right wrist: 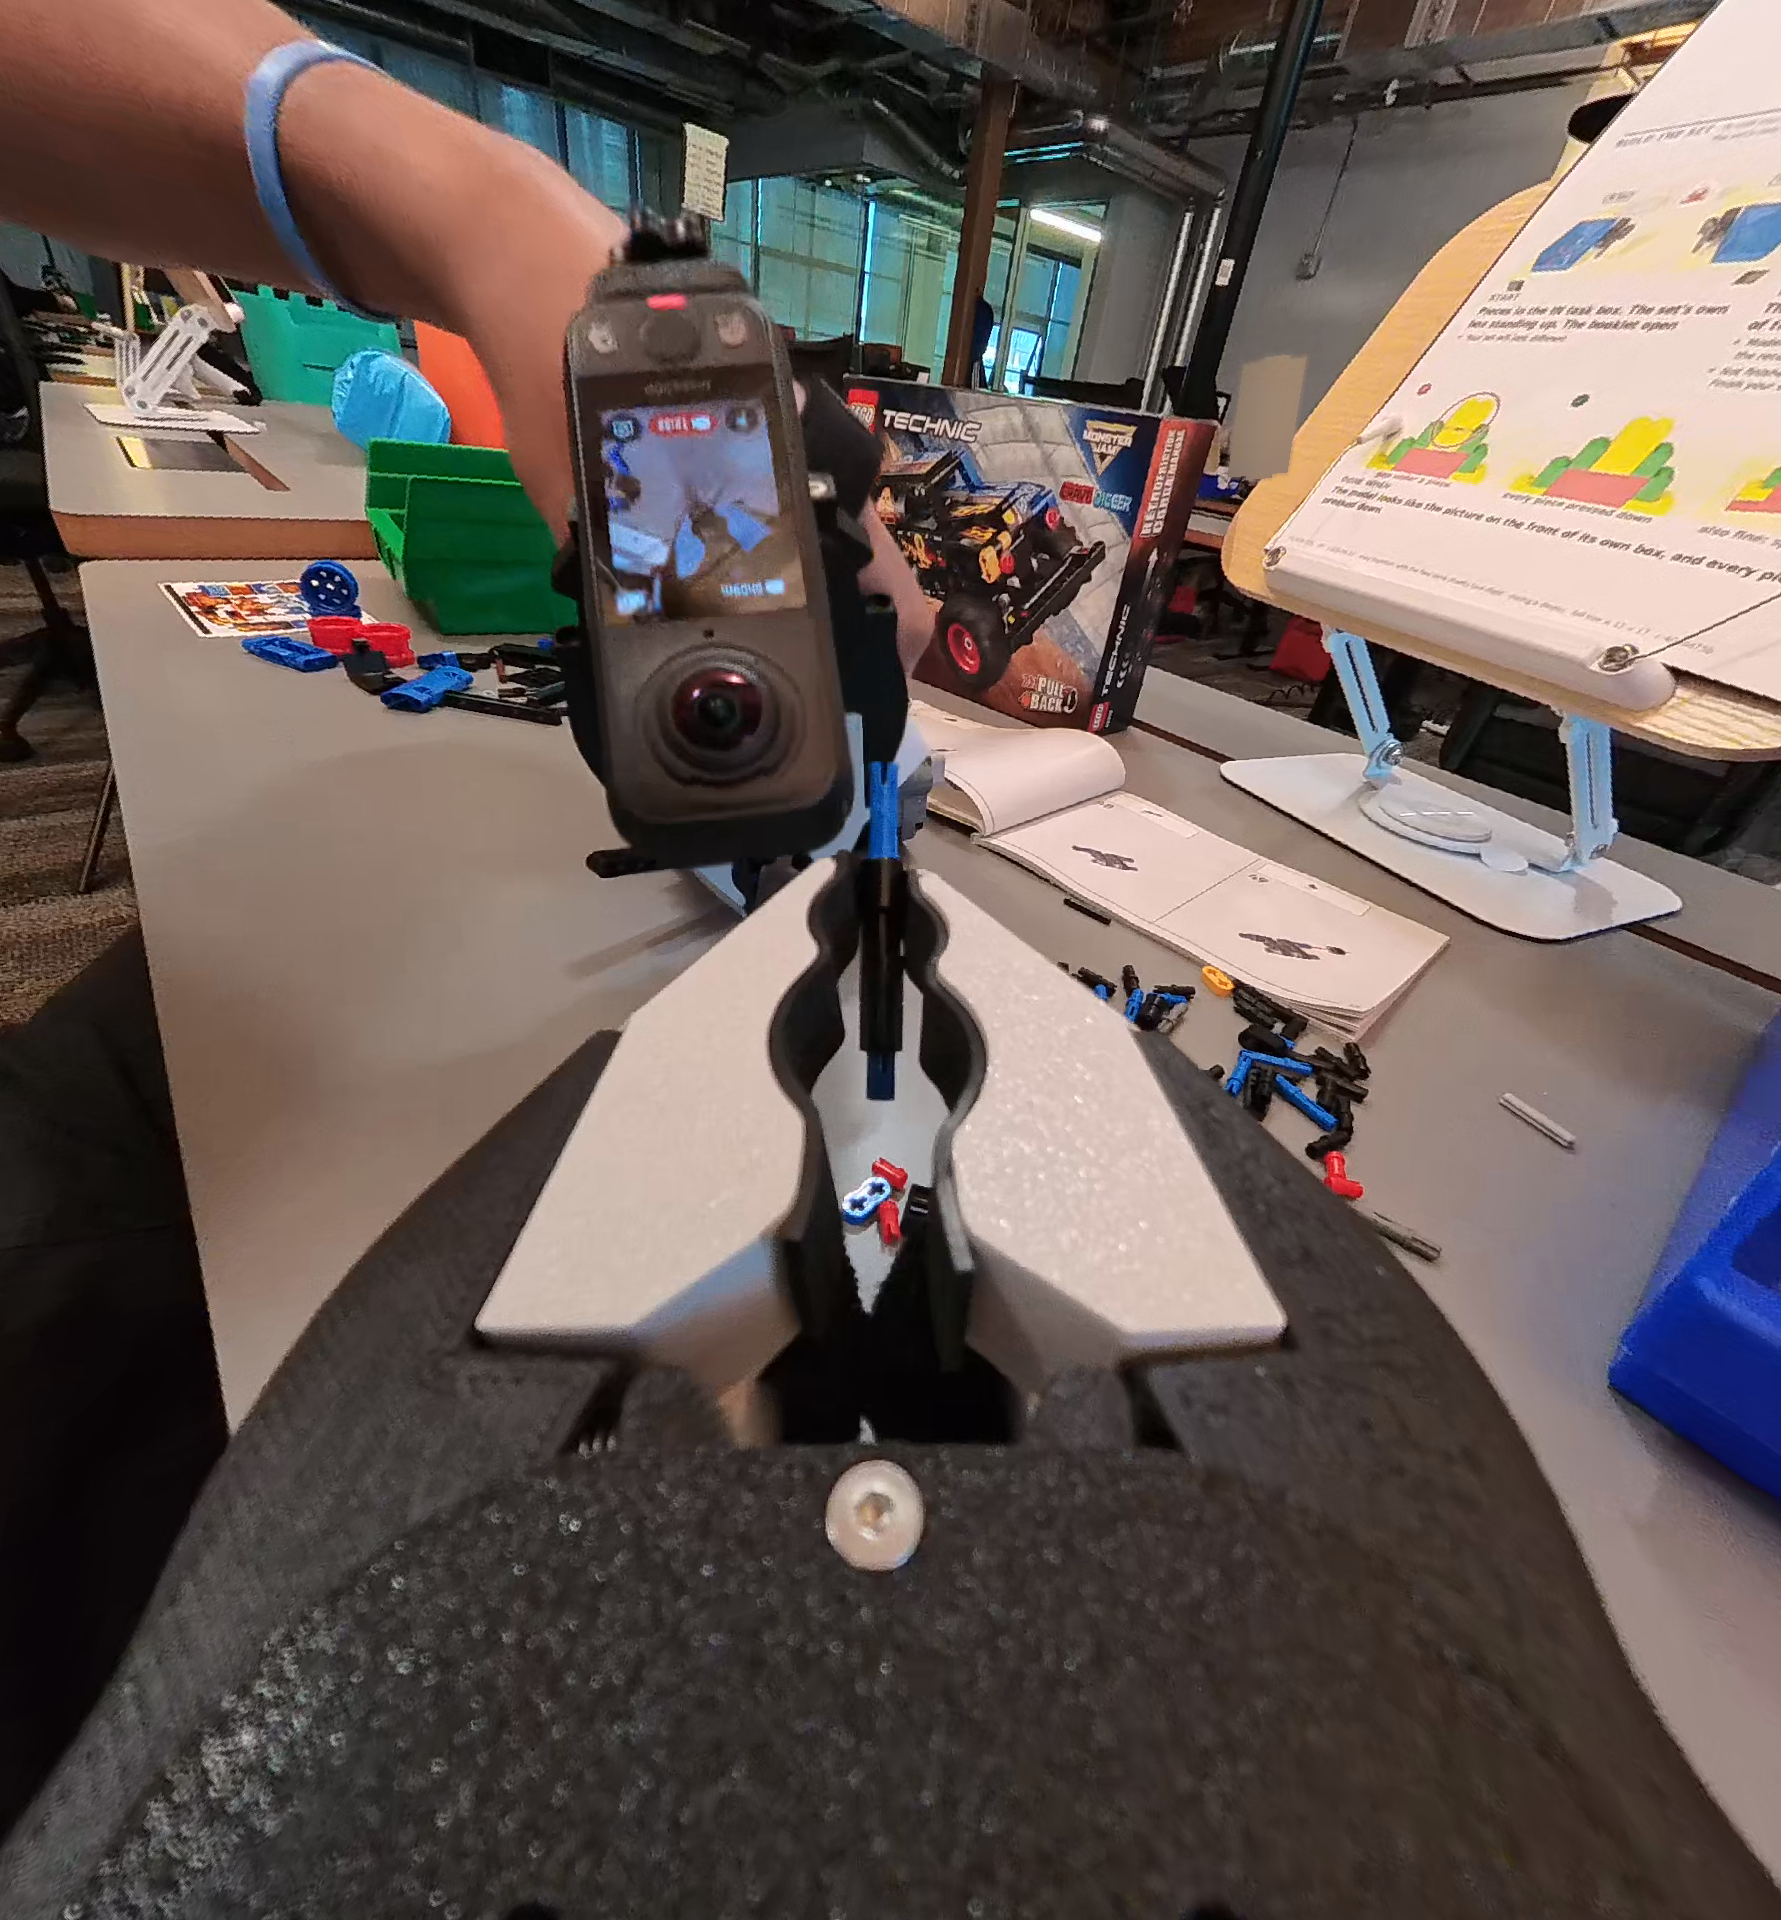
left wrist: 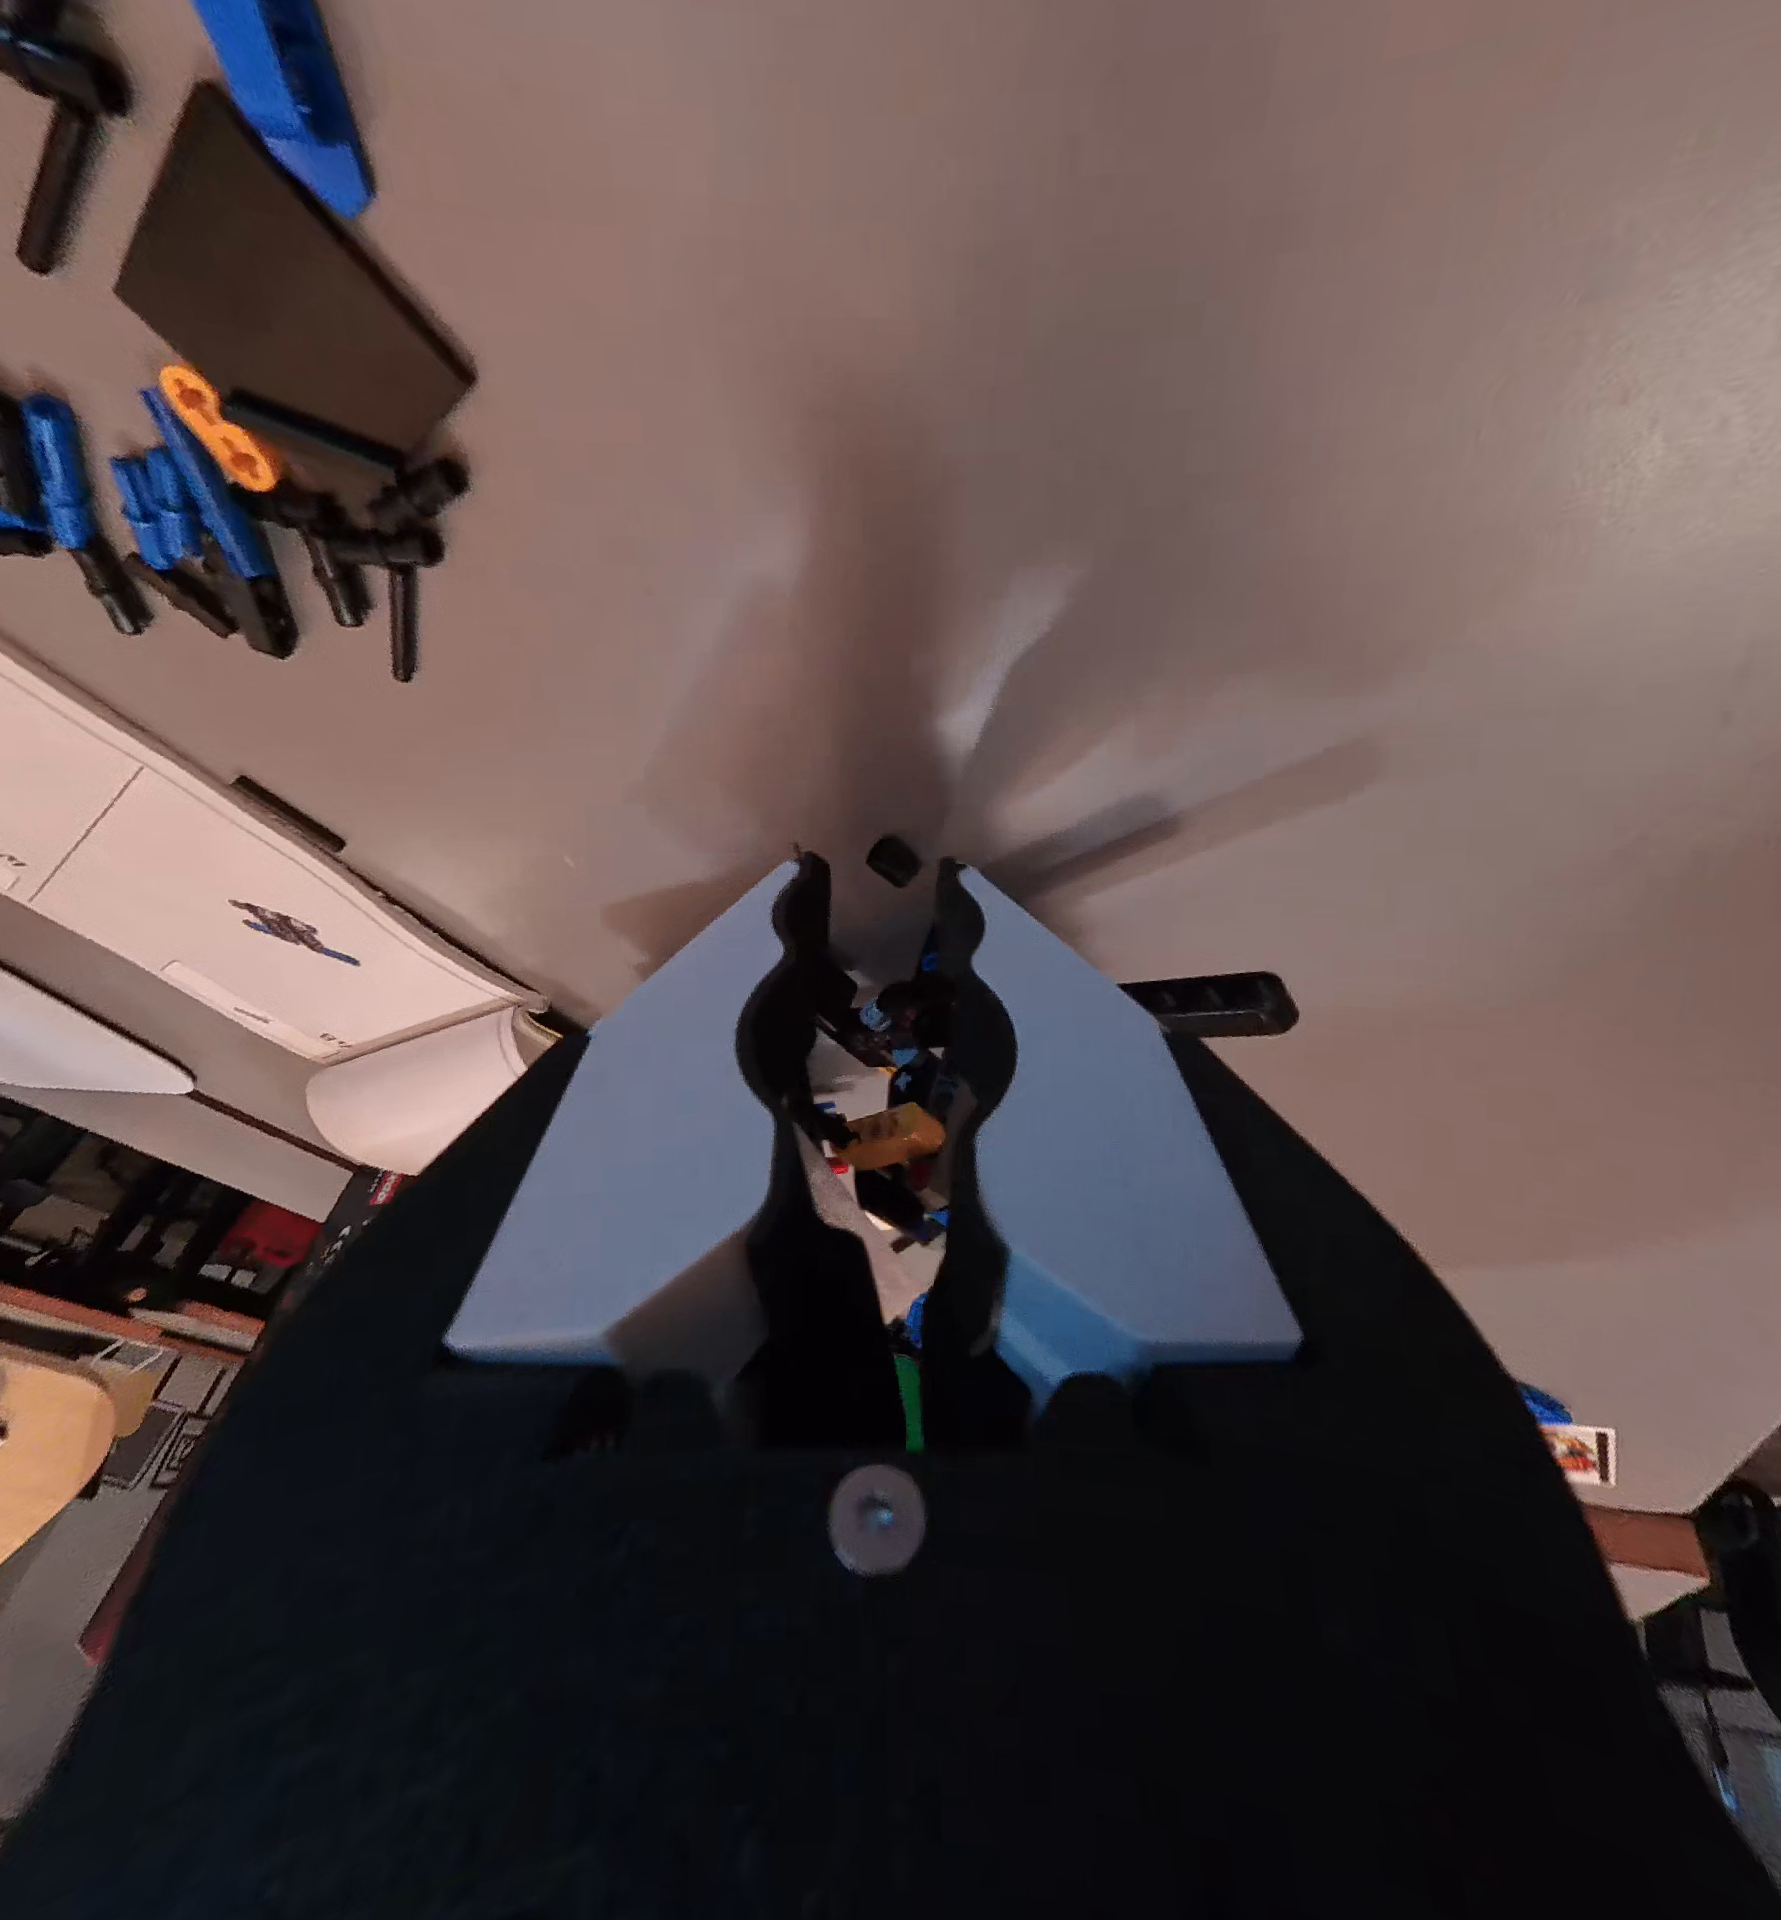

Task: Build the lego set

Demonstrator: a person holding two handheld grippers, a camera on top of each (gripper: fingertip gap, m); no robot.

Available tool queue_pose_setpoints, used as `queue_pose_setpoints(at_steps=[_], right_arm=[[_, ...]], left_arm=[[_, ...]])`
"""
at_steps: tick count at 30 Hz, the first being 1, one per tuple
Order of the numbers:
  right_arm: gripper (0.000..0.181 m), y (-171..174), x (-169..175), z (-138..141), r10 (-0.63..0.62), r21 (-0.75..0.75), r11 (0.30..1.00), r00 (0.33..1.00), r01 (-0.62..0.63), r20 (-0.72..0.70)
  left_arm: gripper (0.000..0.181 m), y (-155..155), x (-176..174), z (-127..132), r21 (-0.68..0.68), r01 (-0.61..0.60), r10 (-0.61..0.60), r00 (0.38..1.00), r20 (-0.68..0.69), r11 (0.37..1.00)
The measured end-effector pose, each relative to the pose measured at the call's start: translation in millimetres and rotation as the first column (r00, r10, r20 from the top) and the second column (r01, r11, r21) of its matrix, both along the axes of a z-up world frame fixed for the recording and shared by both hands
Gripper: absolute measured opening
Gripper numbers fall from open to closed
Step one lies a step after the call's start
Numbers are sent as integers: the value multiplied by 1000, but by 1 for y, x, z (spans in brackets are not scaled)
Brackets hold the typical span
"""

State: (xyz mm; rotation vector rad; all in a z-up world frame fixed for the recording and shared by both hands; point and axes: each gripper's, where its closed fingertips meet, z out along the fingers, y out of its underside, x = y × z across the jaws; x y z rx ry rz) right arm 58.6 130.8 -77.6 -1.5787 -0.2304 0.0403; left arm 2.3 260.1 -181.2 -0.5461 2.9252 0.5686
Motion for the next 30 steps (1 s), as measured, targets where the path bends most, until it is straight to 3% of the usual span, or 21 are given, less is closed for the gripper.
queue_pose_setpoints(at_steps=[16,20,23,26,30], right_arm=[[6,-2,0,1,9,6,1000,1000,-9,-15],[6,-2,1,1,8,7,1000,1000,-8,-16],[6,-3,1,2,8,8,1000,1000,-8,-20],[6,-3,1,2,10,9,1000,1000,-10,-24],[6,-3,1,1,12,6,1000,1000,-12,-19]], left_arm=[[8,6,-1,-7,18,-5,5,1000,-14,1000],[8,-4,2,-3,-42,0,1,999,41,999],[8,-19,6,14,-154,-11,36,986,163,988],[8,-35,5,43,-338,-26,143,935,326,941],[8,-24,-17,80,-547,-50,386,762,520,835]])
